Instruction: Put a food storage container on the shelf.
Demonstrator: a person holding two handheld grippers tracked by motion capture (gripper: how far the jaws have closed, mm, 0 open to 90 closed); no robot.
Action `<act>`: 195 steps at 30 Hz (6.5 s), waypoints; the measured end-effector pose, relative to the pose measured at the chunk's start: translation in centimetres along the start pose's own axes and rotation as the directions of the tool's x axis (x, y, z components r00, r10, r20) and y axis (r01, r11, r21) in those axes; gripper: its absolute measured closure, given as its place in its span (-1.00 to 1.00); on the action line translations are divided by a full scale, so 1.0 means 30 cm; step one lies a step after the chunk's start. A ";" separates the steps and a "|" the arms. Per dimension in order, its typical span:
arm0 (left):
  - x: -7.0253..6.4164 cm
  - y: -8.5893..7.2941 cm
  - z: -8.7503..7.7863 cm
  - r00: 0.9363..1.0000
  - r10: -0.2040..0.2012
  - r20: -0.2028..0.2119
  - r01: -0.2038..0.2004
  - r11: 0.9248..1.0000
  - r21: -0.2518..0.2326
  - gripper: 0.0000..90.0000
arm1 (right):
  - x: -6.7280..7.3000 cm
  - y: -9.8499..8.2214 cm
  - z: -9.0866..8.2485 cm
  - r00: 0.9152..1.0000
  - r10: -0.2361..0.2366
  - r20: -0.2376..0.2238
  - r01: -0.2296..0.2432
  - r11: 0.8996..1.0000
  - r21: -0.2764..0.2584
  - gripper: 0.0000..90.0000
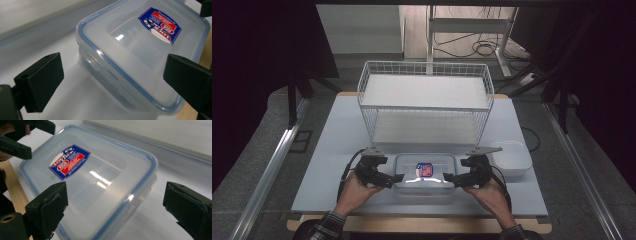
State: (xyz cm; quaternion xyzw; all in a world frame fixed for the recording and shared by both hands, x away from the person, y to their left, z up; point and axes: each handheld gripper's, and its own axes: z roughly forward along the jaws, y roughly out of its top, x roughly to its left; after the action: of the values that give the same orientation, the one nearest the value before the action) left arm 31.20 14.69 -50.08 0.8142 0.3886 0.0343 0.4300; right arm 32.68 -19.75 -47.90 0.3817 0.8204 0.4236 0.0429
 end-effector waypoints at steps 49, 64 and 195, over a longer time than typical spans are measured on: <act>-0.040 -0.077 -0.085 0.965 -0.181 0.190 0.204 0.973 -0.108 0.08 | 0.027 -0.073 -0.115 0.969 0.210 -0.130 -0.215 0.976 -0.028 0.18; -0.039 0.022 -0.170 0.981 -0.128 0.148 0.150 0.977 -0.150 0.08 | 0.044 0.028 -0.147 0.981 0.142 -0.135 -0.155 0.984 -0.093 0.18; 0.285 0.723 -0.257 0.986 -0.162 -0.027 0.149 0.953 -0.263 -0.20 | -0.155 0.708 -0.166 0.983 0.180 0.022 -0.168 0.949 -0.266 0.13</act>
State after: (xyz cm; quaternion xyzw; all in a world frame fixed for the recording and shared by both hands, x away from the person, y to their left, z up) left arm 47.24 18.42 -31.86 0.7165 0.4539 0.0705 0.5251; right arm 46.52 -18.70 -30.43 0.4530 0.7188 0.5221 0.0743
